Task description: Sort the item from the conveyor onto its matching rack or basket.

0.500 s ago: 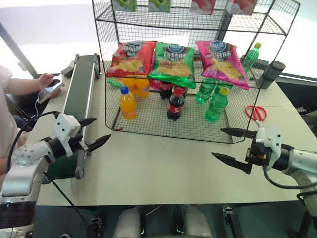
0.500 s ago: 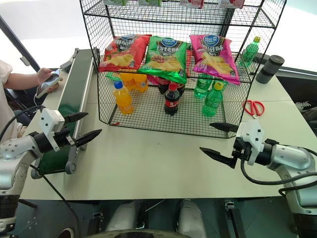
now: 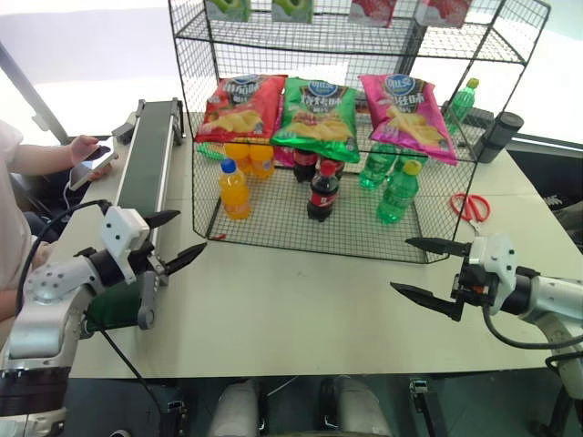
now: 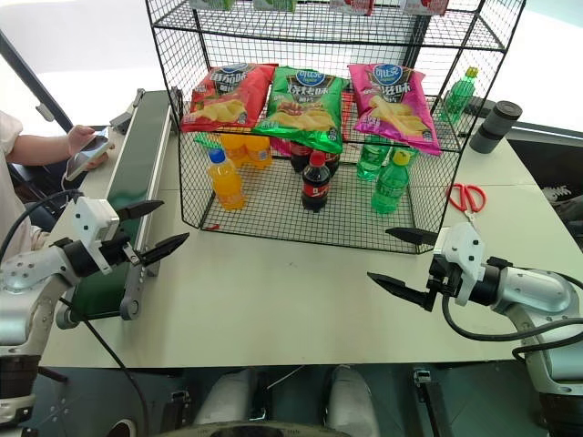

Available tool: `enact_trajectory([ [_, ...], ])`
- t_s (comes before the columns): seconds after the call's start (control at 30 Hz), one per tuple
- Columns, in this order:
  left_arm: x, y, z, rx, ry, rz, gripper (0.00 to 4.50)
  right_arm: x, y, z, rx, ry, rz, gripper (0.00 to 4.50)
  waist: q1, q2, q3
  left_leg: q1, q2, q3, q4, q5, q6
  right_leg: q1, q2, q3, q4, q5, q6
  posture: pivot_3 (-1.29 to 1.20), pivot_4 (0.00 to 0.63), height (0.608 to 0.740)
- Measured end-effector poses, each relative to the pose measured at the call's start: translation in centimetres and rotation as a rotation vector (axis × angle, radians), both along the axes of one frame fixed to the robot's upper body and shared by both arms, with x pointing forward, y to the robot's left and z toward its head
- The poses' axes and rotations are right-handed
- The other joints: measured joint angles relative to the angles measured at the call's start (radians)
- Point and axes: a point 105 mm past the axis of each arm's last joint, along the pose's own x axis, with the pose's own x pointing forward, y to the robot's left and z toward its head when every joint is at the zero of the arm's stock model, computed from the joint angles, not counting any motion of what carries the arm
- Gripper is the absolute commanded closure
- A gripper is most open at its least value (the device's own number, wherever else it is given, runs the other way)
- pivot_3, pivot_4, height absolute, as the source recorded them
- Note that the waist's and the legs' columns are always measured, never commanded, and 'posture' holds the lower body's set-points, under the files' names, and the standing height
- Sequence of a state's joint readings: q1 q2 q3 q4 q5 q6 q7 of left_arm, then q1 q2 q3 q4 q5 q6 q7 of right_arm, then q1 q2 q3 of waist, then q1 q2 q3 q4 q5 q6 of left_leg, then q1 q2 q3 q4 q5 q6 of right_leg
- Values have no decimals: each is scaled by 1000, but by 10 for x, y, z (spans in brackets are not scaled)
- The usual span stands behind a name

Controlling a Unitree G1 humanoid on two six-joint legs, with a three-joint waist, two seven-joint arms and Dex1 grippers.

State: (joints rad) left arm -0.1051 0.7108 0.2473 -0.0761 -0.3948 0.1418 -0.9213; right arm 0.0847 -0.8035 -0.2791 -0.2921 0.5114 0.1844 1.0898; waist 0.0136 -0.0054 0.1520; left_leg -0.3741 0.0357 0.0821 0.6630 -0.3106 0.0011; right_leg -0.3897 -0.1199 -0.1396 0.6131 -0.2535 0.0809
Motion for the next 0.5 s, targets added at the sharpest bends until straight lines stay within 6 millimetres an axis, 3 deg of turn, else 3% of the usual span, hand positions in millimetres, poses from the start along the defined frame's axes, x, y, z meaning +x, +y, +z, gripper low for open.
enact_trajectory([
  [0.5,2,-9,-5,-14,7,-9,0,7,-2,-2,-27,-10,4,46,0,0,0,0,0,0,0,0,0,0,0,0,0,0,0,0,150,740],
])
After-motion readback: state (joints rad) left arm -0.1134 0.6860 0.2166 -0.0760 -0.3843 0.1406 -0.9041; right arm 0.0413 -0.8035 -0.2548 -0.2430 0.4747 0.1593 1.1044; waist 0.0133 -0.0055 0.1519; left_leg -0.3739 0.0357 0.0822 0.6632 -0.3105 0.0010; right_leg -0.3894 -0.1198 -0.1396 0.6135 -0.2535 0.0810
